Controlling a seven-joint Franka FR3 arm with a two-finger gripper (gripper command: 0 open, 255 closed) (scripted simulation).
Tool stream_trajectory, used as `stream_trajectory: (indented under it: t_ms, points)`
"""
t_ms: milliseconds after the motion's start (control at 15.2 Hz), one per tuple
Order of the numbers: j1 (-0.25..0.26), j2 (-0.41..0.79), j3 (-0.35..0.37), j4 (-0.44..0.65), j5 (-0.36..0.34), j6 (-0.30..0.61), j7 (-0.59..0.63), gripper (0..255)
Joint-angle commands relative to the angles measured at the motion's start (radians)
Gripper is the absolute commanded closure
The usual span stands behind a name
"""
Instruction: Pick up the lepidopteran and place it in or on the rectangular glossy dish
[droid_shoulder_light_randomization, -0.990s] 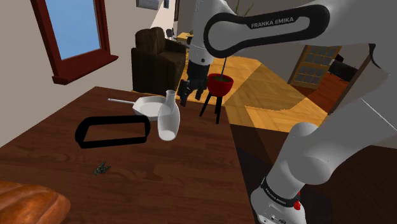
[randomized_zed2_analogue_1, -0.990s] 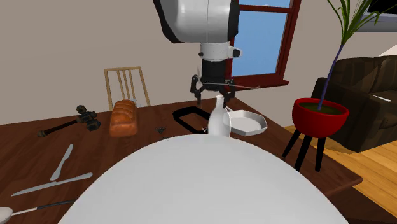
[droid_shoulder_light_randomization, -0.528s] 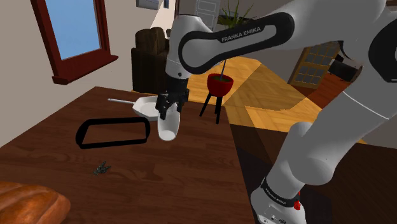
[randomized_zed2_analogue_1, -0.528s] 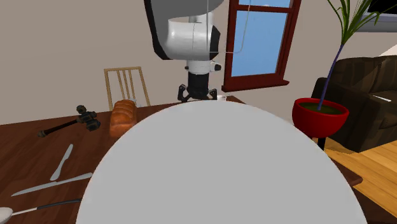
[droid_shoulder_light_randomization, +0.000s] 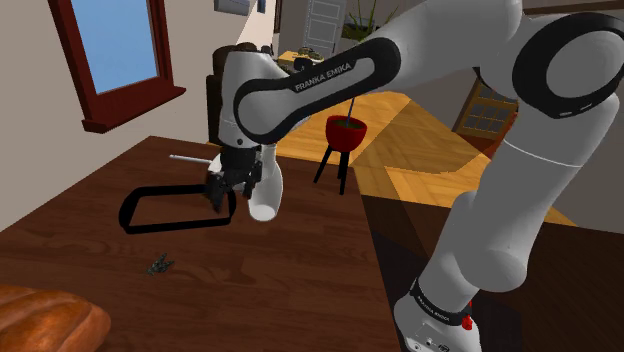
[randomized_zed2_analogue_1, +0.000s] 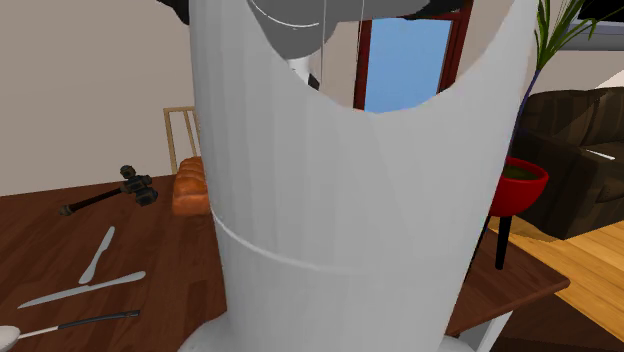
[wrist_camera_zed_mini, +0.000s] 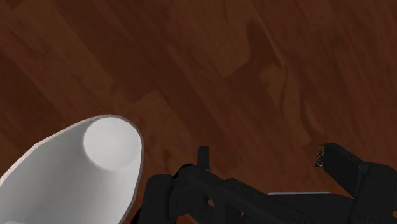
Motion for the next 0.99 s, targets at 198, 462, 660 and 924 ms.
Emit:
stream_trajectory:
  t_ms: [198, 462, 660, 924]
  points:
    - [0.037, 0.172, 0.031, 0.122, -0.006, 0.047, 0.043, 0]
    - [0.072, 0.309, 0.048, 0.237, -0.018, 0.067, 0.074, 0]
    - [0.101, 0.413, 0.056, 0.336, -0.029, 0.072, 0.096, 0]
    - [0.139, 0.538, 0.063, 0.468, -0.042, 0.065, 0.119, 0]
